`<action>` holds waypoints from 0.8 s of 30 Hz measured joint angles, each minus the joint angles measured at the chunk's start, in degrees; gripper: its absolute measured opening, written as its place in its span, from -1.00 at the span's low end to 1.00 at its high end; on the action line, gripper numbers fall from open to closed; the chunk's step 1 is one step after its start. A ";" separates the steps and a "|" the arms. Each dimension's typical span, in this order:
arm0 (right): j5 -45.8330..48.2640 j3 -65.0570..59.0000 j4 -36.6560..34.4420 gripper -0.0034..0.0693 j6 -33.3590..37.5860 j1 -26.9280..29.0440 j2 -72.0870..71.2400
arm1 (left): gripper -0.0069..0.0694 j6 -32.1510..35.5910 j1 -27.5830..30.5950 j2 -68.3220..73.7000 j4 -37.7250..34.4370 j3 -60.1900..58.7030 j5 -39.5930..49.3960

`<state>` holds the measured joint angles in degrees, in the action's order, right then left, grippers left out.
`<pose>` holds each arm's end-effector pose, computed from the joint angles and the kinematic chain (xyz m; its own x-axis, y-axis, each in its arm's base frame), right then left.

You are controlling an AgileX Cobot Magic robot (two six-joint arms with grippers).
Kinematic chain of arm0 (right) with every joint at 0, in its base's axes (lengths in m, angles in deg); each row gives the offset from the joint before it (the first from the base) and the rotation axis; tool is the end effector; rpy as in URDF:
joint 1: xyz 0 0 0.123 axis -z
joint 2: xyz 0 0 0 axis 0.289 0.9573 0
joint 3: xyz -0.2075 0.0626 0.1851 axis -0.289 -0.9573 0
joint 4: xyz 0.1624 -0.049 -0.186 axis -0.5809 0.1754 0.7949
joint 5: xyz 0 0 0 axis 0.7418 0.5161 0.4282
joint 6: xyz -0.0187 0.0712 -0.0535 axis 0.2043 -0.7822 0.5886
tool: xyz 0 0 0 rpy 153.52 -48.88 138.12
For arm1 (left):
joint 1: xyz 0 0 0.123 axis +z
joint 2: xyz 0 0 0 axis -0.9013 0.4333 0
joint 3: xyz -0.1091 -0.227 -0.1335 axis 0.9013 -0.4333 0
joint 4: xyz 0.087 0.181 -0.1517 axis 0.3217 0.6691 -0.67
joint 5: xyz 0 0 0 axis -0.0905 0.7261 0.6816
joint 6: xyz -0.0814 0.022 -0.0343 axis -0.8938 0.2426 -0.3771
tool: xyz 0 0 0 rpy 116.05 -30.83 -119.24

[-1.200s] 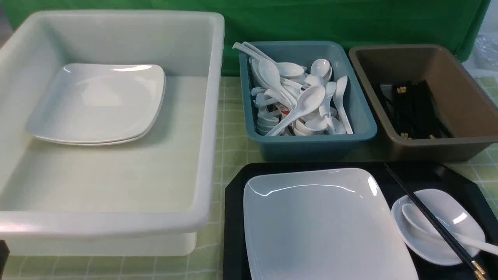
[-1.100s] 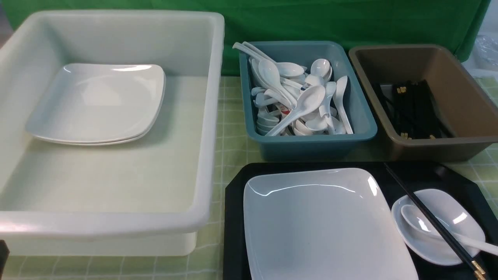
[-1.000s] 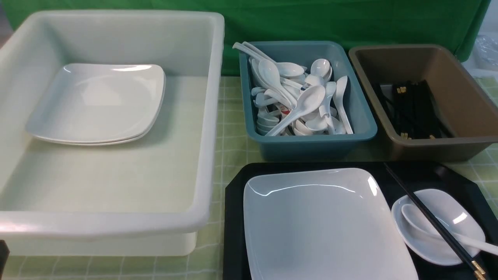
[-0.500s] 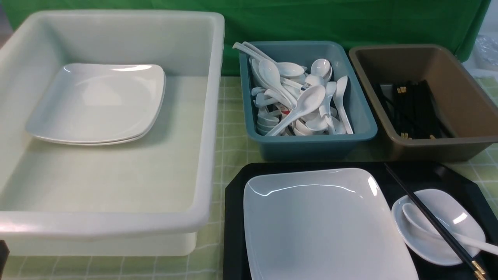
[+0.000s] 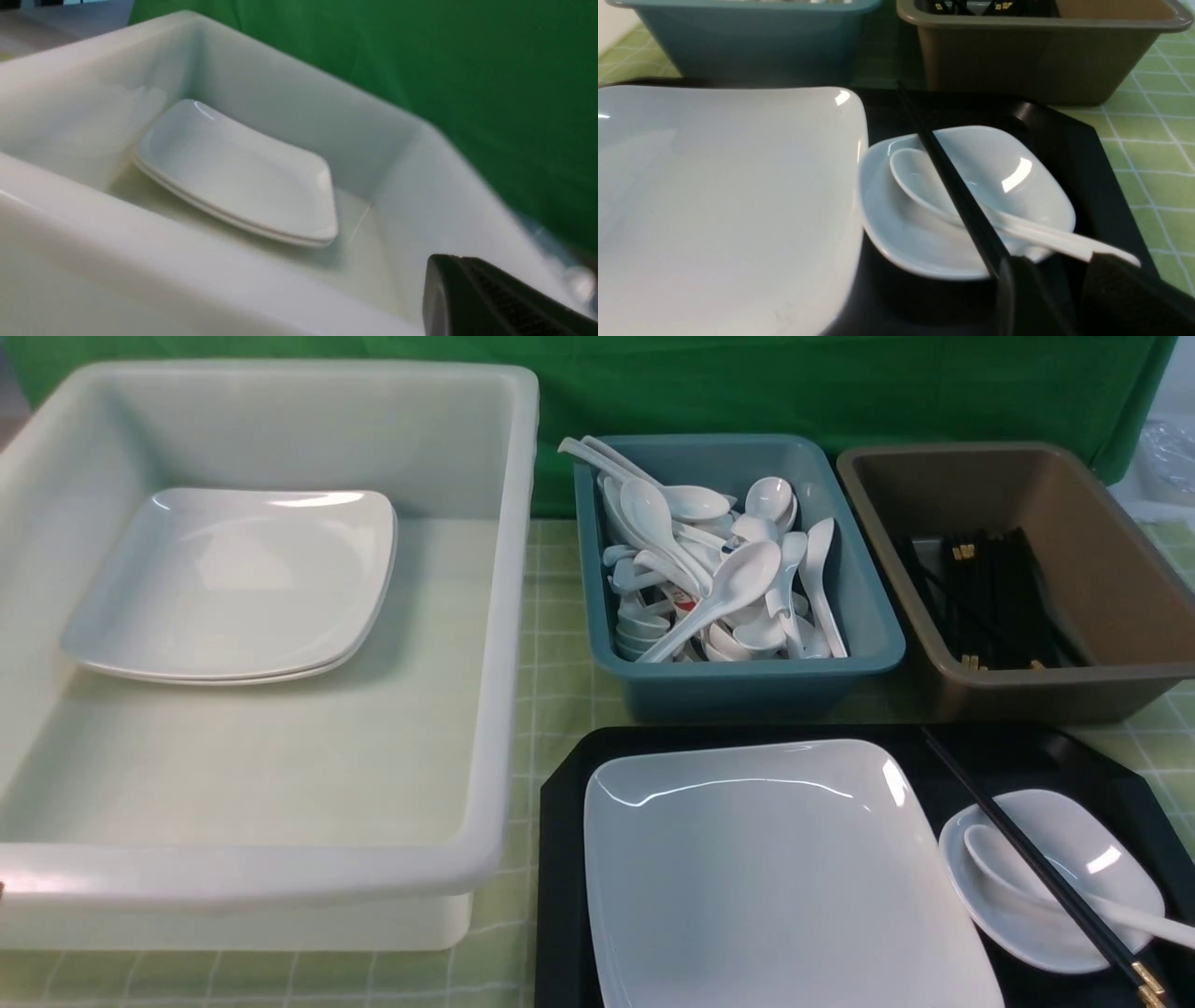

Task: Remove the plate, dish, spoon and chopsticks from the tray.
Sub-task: Use the right arm to grab a pair of chopsticks from the plate

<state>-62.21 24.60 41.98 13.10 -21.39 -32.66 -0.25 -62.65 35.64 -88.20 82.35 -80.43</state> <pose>0.0549 0.0056 0.1866 -0.1894 -0.0079 -0.9819 -0.0919 0.9957 0.0098 0.0566 0.0003 0.2074 0.0457 -0.5108 -0.8585 0.0102 0.8596 -0.5109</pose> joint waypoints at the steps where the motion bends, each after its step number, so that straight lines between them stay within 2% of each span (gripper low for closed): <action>1: 0.00 0.00 0.00 -0.26 0.00 0.00 0.00 | -0.80 -1.17 0.00 0.00 -1.60 0.00 -0.99; 5: 0.00 0.00 0.00 -0.26 0.00 0.00 0.00 | -0.80 -7.88 0.00 0.00 -6.20 0.17 -5.42; 9: 0.00 0.00 0.00 -0.26 0.00 0.00 0.00 | -0.80 -7.99 -1.21 0.10 -3.82 5.85 -0.19; 11: 0.00 0.00 0.00 -0.26 0.00 0.00 0.00 | -0.80 -3.72 -3.40 3.63 -1.24 14.16 7.25; 15: 0.00 0.00 0.00 -0.26 0.00 0.00 0.00 | -0.80 5.12 -6.69 12.80 -0.55 24.95 17.70; 18: 0.00 0.00 0.00 -0.26 0.00 0.00 0.00 | -0.80 14.77 -10.20 27.37 -0.37 35.28 28.16; 23: -0.26 0.00 0.00 -0.26 0.00 0.00 0.00 | -0.80 21.83 -13.43 40.56 -1.34 42.00 33.70; 24: -1.56 0.00 -0.46 -0.26 -0.73 0.00 0.00 | -0.80 24.08 -15.75 44.21 -2.45 43.07 33.72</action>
<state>-63.77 24.60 41.52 12.37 -21.39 -32.66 23.84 -78.40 79.85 -90.65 125.41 -46.72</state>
